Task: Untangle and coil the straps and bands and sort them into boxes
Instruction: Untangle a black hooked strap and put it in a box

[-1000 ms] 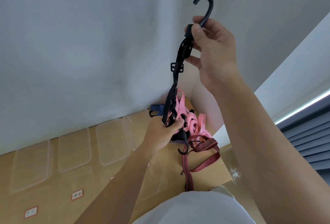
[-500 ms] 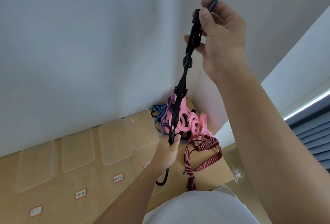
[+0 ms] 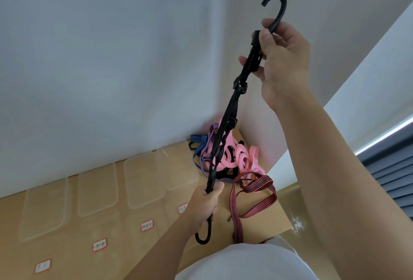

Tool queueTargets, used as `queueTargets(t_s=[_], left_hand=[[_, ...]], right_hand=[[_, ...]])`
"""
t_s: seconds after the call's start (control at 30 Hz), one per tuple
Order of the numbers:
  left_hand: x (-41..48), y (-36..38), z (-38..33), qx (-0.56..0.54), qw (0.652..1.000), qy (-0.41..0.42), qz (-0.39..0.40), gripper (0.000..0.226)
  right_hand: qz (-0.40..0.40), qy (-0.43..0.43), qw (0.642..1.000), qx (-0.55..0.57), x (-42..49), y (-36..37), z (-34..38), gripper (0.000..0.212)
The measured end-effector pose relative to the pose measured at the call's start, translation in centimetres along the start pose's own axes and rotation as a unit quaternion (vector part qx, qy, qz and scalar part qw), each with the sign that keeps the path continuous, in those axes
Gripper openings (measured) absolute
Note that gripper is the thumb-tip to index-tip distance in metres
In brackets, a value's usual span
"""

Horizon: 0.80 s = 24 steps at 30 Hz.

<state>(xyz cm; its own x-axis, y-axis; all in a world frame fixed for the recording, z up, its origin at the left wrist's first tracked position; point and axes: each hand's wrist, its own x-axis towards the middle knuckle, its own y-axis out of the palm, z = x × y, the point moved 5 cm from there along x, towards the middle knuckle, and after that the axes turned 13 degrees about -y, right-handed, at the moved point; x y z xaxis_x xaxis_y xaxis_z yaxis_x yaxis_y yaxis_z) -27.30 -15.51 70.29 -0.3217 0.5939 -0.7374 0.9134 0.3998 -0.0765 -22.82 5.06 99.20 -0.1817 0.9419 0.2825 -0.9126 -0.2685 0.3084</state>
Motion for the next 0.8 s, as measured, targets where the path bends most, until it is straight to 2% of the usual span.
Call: queueTargets(t_s=[0.13, 0.3, 0.47, 0.63, 0.8], left_hand=[[-1.0, -0.3, 0.2, -0.023, 0.999, -0.013, 0.036, 0.051], [-2.0, -0.8, -1.5, -0.052, 0.996, -0.073, 0.031, 0.038], [-3.9, -0.5, -6.7, -0.059, 0.990, -0.064, 0.110, 0.038], [-5.0, -0.9, -10.8, -0.102, 0.982, -0.057, 0.151, 0.022], [-5.2, -1.2, -12.7, -0.141, 0.973, -0.065, 0.169, 0.017]], right_hand=[[-0.007, 0.006, 1.000, -0.029, 0.7, -0.4, -1.1, 0.017], [0.001, 0.005, 0.996, -0.094, 0.9, -0.9, -4.1, 0.014], [0.020, 0.004, 0.981, -0.194, 0.8, -2.8, -7.0, 0.012], [0.022, 0.078, 0.970, -0.227, -0.5, -5.4, -11.3, 0.012], [0.017, 0.159, 0.953, -0.256, -1.5, -7.6, -14.4, 0.008]])
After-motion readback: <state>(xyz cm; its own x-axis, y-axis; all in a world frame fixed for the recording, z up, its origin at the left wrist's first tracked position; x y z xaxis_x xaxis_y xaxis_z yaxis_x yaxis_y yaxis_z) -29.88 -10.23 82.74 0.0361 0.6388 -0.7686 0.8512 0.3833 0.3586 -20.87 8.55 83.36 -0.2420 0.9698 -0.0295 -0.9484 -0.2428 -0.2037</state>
